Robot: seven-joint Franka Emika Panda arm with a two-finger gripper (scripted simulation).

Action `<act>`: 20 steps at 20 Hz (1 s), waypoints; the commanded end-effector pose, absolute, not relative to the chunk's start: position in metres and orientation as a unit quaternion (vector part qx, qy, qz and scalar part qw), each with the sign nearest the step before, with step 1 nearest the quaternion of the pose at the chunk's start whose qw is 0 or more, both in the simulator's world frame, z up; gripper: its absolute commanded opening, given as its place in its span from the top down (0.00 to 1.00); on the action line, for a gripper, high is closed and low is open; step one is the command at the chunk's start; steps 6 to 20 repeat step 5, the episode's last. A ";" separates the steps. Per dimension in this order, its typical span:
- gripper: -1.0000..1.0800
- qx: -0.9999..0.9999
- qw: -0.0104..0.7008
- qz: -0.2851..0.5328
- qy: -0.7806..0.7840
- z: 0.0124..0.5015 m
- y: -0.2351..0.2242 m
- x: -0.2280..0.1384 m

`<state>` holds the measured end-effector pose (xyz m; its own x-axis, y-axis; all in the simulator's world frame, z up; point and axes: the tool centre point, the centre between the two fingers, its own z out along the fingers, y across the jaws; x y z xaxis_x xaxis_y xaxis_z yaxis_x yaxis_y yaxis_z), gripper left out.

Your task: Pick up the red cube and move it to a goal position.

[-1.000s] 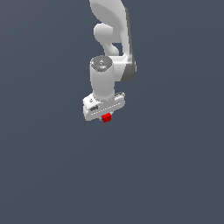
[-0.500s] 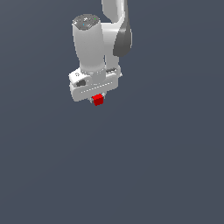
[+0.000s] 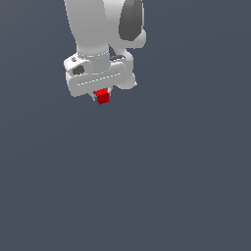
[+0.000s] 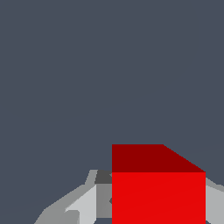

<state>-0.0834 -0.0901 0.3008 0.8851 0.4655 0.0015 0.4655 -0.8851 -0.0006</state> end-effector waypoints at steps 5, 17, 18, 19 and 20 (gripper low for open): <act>1.00 -0.971 0.000 0.000 -0.240 0.314 -0.095 -0.086; 1.00 -0.971 0.000 0.000 -0.240 0.314 -0.095 -0.086; 1.00 -0.971 0.000 0.000 -0.240 0.314 -0.095 -0.086; 1.00 -0.971 0.000 0.000 -0.240 0.314 -0.095 -0.086; 1.00 -0.971 0.000 0.000 -0.240 0.314 -0.095 -0.086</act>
